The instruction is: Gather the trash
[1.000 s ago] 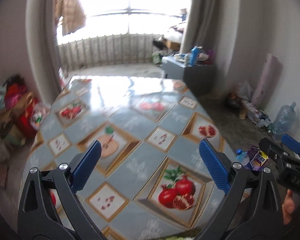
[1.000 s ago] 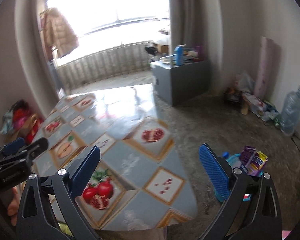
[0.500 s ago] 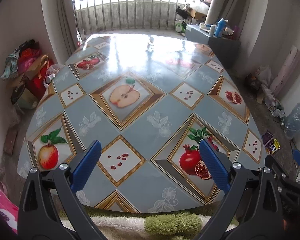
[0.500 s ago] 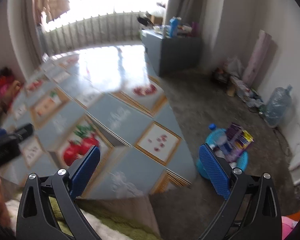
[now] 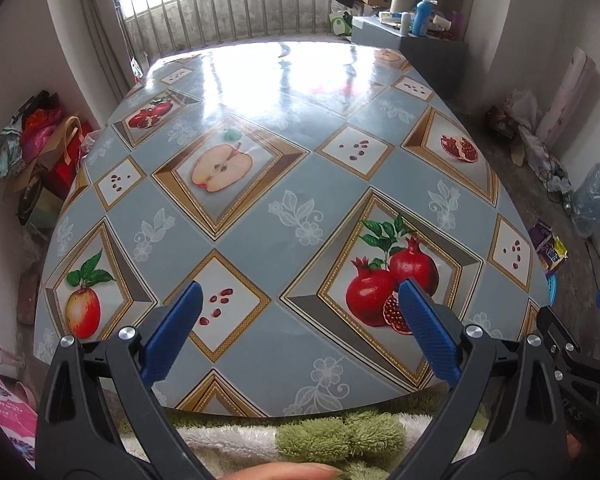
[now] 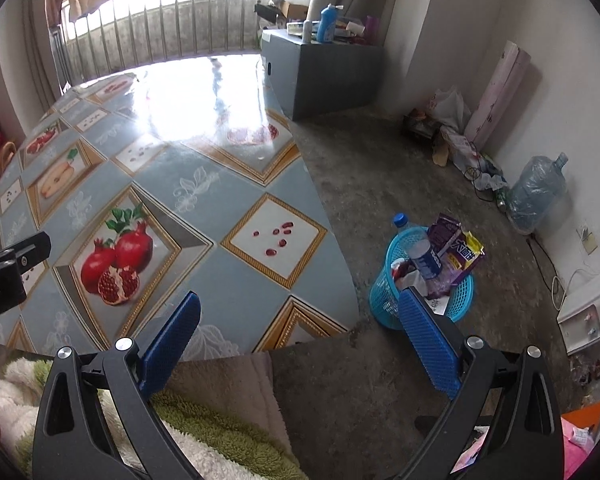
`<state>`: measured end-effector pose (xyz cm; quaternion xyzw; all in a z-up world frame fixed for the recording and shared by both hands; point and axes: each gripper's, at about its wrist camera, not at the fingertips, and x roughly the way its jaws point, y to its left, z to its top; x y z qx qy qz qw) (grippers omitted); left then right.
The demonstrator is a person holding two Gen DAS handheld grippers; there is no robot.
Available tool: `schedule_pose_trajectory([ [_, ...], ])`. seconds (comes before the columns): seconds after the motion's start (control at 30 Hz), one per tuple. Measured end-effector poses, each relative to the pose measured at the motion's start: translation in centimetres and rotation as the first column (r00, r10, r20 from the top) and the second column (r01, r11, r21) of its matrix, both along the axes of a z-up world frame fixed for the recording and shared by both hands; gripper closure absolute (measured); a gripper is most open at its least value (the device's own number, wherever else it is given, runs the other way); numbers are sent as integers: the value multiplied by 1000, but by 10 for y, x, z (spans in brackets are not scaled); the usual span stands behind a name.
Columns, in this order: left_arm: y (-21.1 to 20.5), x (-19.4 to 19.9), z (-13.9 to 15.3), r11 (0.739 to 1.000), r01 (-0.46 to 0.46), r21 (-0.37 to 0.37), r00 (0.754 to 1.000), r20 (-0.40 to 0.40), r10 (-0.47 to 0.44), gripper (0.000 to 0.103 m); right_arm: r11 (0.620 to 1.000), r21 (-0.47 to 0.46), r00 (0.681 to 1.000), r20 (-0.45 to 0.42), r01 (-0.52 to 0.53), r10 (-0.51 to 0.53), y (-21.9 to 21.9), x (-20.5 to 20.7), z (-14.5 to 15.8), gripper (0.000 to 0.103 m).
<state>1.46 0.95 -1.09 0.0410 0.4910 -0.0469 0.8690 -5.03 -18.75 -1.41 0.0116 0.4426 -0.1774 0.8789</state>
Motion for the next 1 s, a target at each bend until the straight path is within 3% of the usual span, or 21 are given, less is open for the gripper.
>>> schedule_pose_trajectory([
  [1.0,-17,-1,0,998,64,30,998,-8,-64,9,1000,11,999,-13,29,-29,-12,-6,2,7],
])
